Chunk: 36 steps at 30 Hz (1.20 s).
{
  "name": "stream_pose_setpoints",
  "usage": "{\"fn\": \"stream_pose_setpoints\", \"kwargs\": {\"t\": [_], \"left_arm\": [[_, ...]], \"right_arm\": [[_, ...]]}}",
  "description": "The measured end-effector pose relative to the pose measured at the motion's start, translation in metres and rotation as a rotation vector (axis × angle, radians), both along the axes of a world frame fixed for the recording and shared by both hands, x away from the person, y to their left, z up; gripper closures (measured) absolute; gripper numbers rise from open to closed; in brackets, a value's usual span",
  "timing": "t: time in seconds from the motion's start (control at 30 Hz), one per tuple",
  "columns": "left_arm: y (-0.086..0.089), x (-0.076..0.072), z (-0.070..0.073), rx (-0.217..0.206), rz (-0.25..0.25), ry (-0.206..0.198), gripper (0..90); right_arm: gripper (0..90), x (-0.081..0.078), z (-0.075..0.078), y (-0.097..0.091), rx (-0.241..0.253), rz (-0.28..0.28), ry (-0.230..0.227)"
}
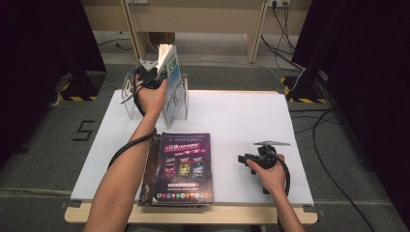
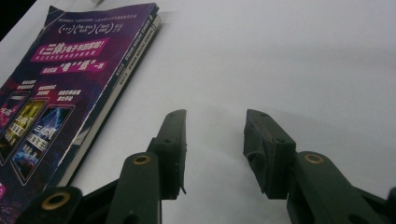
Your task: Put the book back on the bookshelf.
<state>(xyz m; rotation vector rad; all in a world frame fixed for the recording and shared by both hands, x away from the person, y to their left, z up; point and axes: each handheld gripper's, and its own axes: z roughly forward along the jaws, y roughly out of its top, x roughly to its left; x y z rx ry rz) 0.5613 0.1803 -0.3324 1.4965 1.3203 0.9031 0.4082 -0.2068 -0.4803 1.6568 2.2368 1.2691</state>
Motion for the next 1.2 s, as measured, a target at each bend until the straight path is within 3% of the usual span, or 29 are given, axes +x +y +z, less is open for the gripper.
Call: {"fn": "stream_pose_setpoints", "kwargs": {"t": [0.3,0.5,1.2], "left_arm": [[-0.003,-0.001,-0.002,0.014,0.028,-0.015,72.3],[-0.003,0.001,-0.001,0.023,0.017,-0.008,70.1],[0.002,-0.01,-0.006,-0.051,-0.034,0.023,51.6]], "right_arm": [[59.5,-0.001,0.001,0.0,-0.001,0.002,-0.007],[59.3,-0.001,0.001,0.001,0.002,-0.001,0.0],[58.8,-0.001,0.001,0.003,-0.008,0.009,-0.009]]}}
